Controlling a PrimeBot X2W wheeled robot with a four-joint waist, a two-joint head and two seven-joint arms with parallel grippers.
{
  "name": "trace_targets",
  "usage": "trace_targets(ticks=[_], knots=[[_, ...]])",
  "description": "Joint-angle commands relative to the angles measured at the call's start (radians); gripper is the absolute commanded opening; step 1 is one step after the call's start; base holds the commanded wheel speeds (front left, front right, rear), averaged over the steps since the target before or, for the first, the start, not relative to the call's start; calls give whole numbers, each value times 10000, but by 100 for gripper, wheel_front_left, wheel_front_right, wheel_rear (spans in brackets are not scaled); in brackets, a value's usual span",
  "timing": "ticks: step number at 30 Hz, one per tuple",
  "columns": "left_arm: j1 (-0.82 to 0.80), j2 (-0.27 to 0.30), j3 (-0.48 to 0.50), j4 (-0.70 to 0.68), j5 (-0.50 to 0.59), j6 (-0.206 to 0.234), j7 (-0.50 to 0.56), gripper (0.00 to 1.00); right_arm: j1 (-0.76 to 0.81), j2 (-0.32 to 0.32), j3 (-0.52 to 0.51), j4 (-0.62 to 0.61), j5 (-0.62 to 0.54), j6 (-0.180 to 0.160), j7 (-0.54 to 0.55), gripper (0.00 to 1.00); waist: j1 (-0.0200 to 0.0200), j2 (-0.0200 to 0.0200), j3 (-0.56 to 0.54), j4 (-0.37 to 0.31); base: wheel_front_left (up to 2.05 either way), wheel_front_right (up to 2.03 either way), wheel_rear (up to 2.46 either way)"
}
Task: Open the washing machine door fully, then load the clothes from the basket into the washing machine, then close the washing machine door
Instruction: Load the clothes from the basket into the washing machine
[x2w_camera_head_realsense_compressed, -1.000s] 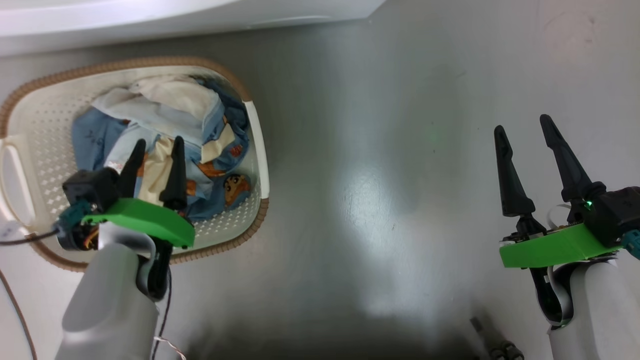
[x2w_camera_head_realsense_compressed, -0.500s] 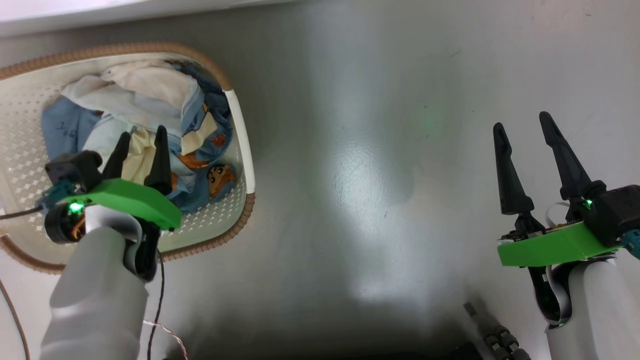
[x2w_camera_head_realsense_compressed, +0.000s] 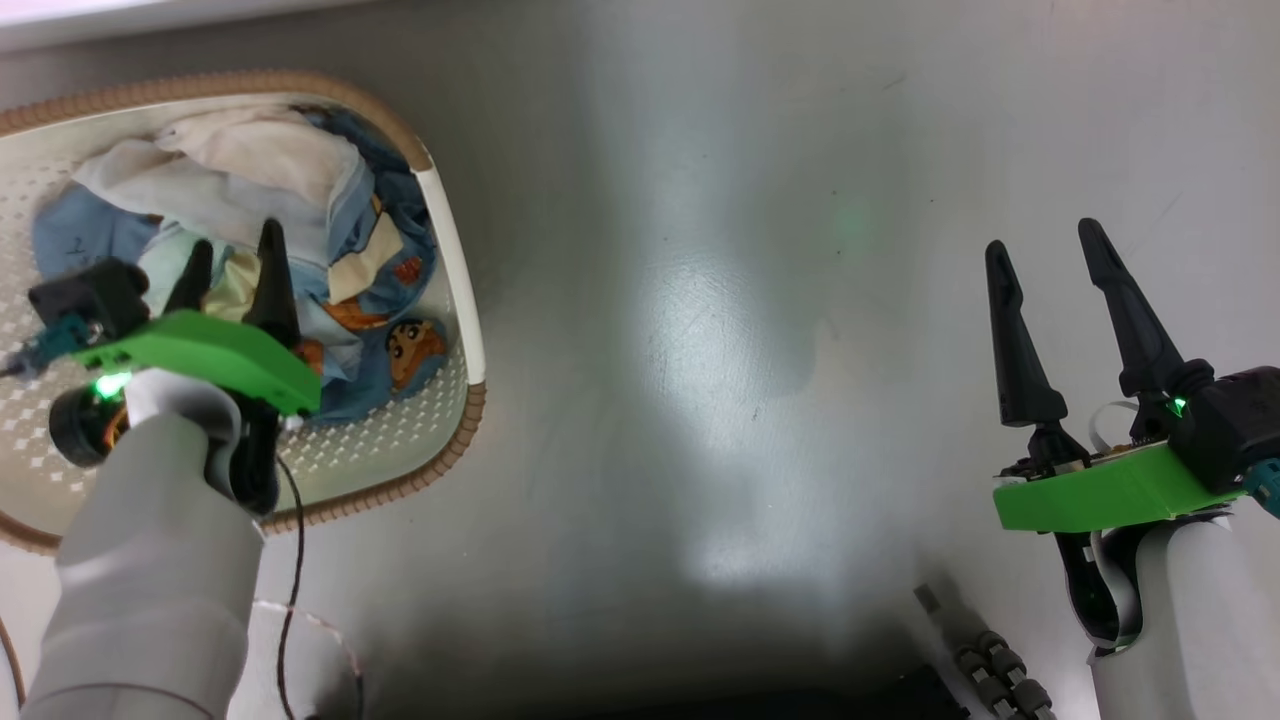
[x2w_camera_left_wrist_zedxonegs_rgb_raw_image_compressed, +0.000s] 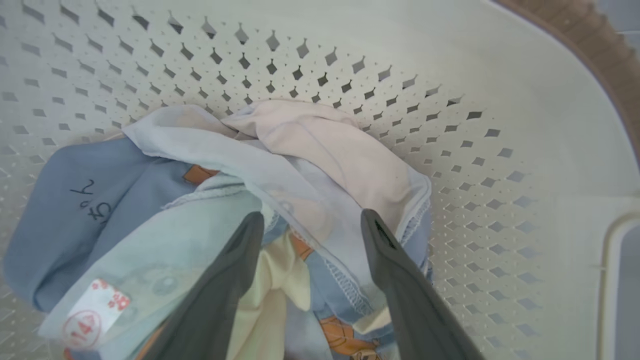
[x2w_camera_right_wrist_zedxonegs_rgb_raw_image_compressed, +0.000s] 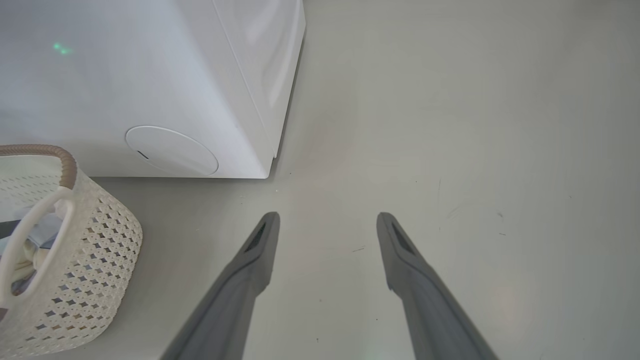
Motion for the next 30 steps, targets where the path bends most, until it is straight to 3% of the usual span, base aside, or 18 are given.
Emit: trace_targets(ticks=[1,27,28,29,30], knots=[[118,422,53,74,-152,-28,-40,100,225,91,216,-232,-99,16,-118,100,-1,0,63,-46,0,0,0],[-1502,666,-913,1418,-1844,-29,1219,100,324,193,62,-624,-65,16,-118,100,-1,0,898,-244,0,0,0],[-1512,674,-969,1425,-1861,-29,1253,40,306,199,75,-613,-61,16,-118,100,-1,0,900,-258,0,0,0],[-1513,683,-1033,1413,-1869,-29,1248,0,278,206,85,-601,-49,16,-118,100,-1,0,894,-273,0,0,0],[-1504,694,-1071,1397,-1894,-29,1208,0,249,213,95,-588,-38,16,-118,100,-1,0,878,-289,0,0,0]])
